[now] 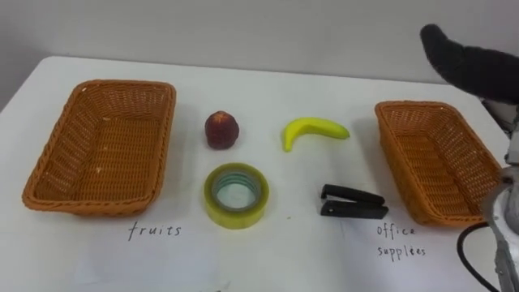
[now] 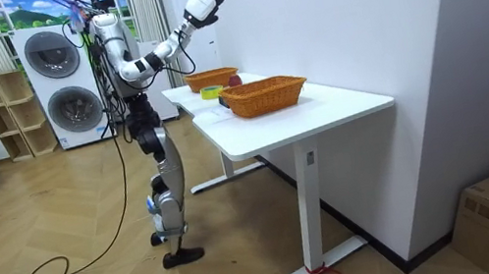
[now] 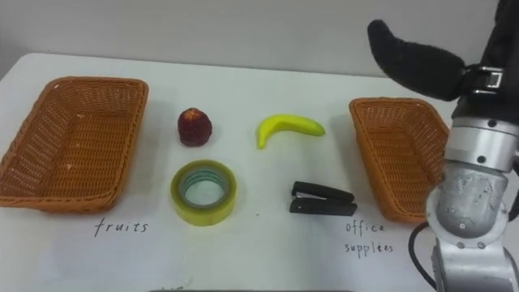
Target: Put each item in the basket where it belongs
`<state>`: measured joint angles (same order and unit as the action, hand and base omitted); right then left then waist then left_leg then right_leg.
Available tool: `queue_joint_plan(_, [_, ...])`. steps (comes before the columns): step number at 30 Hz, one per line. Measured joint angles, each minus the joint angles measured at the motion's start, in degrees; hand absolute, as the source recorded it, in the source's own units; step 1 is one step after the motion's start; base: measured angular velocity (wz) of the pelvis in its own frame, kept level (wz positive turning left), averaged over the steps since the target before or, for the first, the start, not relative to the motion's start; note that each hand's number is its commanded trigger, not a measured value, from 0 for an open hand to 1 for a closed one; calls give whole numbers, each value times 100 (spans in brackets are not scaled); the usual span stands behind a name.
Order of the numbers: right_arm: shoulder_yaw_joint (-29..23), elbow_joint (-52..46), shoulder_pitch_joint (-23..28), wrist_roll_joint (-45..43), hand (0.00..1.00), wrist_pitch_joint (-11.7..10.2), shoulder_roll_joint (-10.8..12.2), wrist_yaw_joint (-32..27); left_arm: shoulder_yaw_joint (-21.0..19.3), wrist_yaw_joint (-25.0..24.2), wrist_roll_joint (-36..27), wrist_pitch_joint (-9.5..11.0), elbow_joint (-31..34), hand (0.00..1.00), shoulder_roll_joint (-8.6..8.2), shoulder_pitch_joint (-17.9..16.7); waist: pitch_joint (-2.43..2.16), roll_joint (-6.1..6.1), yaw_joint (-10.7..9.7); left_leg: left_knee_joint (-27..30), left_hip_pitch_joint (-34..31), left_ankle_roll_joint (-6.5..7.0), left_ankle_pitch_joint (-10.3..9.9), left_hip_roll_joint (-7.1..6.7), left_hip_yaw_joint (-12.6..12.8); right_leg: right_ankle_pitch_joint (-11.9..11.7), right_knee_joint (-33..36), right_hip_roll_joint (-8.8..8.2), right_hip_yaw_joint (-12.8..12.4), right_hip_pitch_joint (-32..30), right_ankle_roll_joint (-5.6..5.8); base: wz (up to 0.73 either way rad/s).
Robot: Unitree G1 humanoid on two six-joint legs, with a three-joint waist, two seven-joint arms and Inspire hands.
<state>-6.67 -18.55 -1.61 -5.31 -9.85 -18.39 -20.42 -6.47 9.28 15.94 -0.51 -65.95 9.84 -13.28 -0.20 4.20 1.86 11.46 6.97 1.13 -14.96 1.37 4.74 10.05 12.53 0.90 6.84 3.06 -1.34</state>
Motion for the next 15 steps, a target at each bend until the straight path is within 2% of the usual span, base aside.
queue_joint_plan(3, [19,4,57,-32,0,19,-28,254,6,-8,1,-51,-1,0,1,34,9,15,-17,-1,-2,-2,1,0,-1,0,2,0,-17,-1,0,0])
queue_joint_plan(9, [268,47,56,-528,0,297,-167,802,121,-102,-3,-162,-15,0,16,117,56,95,1,-14,-34,-3,0,2,-1,-2,-7,10,-17,-34,-3,0])
queue_joint_plan(15, [403,195,59,-823,0,419,-183,1380,177,-98,-3,-167,-11,0,28,146,44,106,20,-18,-40,-3,1,8,-16,-39,-97,16,21,0,-1,2])
